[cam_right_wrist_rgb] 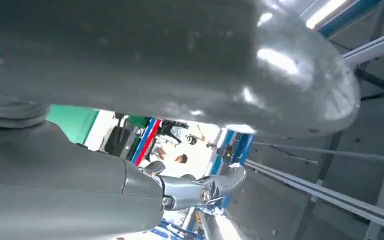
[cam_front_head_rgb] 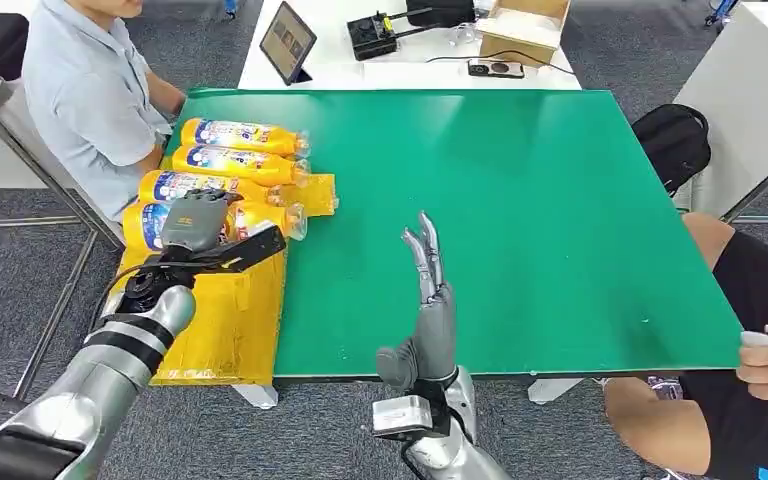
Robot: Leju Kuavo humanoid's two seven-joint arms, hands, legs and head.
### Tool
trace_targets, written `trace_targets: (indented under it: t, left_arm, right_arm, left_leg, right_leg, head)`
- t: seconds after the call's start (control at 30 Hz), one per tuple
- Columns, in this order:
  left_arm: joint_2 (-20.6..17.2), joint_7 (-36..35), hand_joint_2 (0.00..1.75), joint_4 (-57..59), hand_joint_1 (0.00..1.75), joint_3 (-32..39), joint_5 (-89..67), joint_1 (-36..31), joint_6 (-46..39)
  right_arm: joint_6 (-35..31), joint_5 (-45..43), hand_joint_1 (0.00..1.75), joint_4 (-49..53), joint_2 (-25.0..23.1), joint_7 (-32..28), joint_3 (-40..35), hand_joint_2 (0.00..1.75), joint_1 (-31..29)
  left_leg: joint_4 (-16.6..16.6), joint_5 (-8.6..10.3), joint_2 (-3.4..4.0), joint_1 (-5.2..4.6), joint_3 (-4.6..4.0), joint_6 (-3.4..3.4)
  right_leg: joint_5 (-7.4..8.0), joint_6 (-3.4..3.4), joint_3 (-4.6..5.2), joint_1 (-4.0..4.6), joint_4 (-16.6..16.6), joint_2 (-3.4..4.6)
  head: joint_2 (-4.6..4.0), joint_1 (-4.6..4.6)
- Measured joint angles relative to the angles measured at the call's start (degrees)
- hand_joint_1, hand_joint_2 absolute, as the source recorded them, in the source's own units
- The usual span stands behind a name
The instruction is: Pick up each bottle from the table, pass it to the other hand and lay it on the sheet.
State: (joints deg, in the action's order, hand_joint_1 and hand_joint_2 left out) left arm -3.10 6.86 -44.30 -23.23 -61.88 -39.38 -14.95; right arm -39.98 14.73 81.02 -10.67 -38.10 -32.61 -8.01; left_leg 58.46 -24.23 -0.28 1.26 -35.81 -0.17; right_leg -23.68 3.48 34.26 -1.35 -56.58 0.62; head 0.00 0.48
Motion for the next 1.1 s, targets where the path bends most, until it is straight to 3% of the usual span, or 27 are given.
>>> trace_targets:
  t: [0.27, 0.33, 0.4, 0.43, 0.47, 0.5, 0.8, 1.1]
  left_arm:
    - [4.9, -1.0, 1.75, 11.3, 1.75, 2.0, 7.0, -3.4, 9.8]
    - [5.8, -1.7, 1.75, 13.9, 1.52, 2.6, 6.9, -4.0, 9.8]
    - [6.3, -1.9, 1.75, 16.0, 1.52, 3.1, 6.7, -4.8, 9.2]
    - [6.5, -2.0, 1.75, 16.5, 1.31, 3.2, 6.6, -5.1, 9.0]
    - [6.6, -2.6, 1.75, 17.4, 0.89, 3.4, 6.3, -5.4, 8.6]
    - [6.7, -2.8, 1.75, 17.9, 0.00, 3.5, 6.3, -5.6, 8.4]
    - [7.2, -2.2, 1.75, 20.9, 0.00, 4.5, 5.5, -6.2, 5.6]
    - [8.2, 6.9, 1.75, 21.2, 0.00, 7.1, 11.2, -5.5, 10.5]
  right_arm:
    - [0.1, -6.6, 0.00, -0.3, 0.7, 0.0, -1.8, 0.00, -0.4]
    - [0.2, -7.2, 0.00, -0.6, 1.0, 0.0, -2.4, 0.00, -0.7]
    - [0.2, -6.8, 0.00, -0.7, 1.0, 0.0, -2.6, 0.00, -0.7]
    - [0.2, -6.5, 0.00, -0.7, 1.0, 0.0, -2.6, 0.00, -0.7]
    - [0.2, -6.5, 0.00, -0.7, 1.0, 0.0, -2.5, 0.00, -0.7]
    - [0.2, -6.4, 0.00, -0.7, 0.9, 0.0, -2.4, 0.00, -0.7]
    - [0.0, -4.5, 0.00, -0.7, 0.0, 0.0, -0.7, 0.00, -0.7]
    - [0.0, -5.8, 0.00, -1.0, 0.1, 0.0, -0.7, 0.00, -0.8]
  left_leg:
    - [0.0, 0.00, -0.02, -0.03, -0.02, 0.01]
    - [0.0, 0.00, -0.02, -0.03, -0.02, 0.01]
    - [0.0, 0.00, -0.02, -0.02, -0.02, 0.01]
    - [0.0, 0.00, -0.02, -0.01, -0.02, 0.00]
    - [0.0, 0.00, -0.02, -0.01, -0.02, 0.00]
    - [0.0, 0.00, -0.01, 0.00, -0.02, 0.00]
    - [0.0, 0.00, -0.02, -0.01, -0.03, 0.00]
    - [0.0, 0.00, -0.01, -0.01, -0.03, 0.00]
  right_leg:
    - [0.01, 0.01, -0.04, -0.02, 0.0, -0.02]
    - [0.02, 0.01, -0.03, -0.02, 0.0, -0.02]
    - [0.02, 0.01, -0.02, -0.01, 0.0, -0.02]
    - [0.02, 0.01, -0.02, 0.00, 0.0, -0.02]
    - [0.02, 0.01, -0.01, 0.00, 0.0, -0.02]
    - [0.01, 0.01, 0.00, 0.01, 0.0, -0.02]
    - [0.01, 0.01, -0.03, -0.01, 0.0, -0.03]
    - [0.01, 0.01, -0.03, 0.00, 0.0, -0.02]
  head:
    - [0.00, 0.00]
    - [0.00, 0.00]
    - [0.00, 0.00]
    - [0.00, 0.02]
    - [0.00, -0.02]
    - [0.00, -0.02]
    - [0.00, 0.02]
    - [0.00, 0.02]
